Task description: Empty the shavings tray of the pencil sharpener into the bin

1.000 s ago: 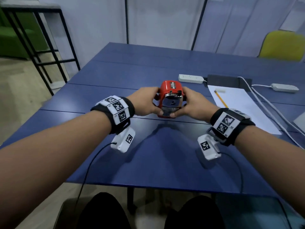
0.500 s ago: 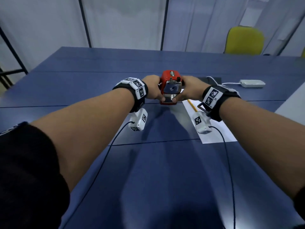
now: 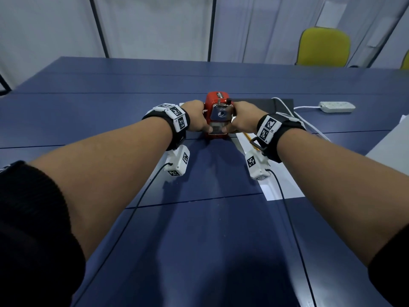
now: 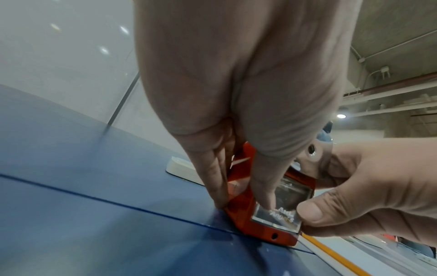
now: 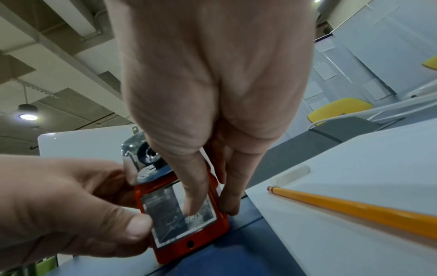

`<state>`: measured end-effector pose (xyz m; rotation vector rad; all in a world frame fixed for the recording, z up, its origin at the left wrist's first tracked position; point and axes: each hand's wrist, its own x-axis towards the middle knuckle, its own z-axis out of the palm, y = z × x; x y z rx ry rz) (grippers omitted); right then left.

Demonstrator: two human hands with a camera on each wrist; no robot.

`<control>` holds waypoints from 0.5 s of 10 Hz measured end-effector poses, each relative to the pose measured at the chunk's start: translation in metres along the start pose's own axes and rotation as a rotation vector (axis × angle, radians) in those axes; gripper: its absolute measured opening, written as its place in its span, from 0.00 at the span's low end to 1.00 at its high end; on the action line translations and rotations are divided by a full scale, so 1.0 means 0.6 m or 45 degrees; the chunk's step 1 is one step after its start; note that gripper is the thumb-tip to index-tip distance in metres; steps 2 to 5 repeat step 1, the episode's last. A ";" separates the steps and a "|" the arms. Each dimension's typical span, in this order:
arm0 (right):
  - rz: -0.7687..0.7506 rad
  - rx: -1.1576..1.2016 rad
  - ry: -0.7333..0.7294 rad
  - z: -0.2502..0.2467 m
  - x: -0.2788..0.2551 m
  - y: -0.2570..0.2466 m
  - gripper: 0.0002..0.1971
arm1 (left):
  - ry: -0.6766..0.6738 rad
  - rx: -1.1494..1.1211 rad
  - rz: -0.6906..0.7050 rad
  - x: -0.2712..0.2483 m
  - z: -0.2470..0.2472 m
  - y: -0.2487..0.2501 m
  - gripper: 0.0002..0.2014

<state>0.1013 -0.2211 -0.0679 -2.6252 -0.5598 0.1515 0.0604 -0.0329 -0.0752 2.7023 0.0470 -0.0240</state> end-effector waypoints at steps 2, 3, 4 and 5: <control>0.010 -0.001 0.028 0.001 -0.004 0.000 0.23 | 0.000 -0.015 0.006 -0.015 -0.003 0.005 0.30; 0.010 -0.001 0.028 0.001 -0.004 0.000 0.23 | 0.000 -0.015 0.006 -0.015 -0.003 0.005 0.30; 0.010 -0.001 0.028 0.001 -0.004 0.000 0.23 | 0.000 -0.015 0.006 -0.015 -0.003 0.005 0.30; 0.010 -0.001 0.028 0.001 -0.004 0.000 0.23 | 0.000 -0.015 0.006 -0.015 -0.003 0.005 0.30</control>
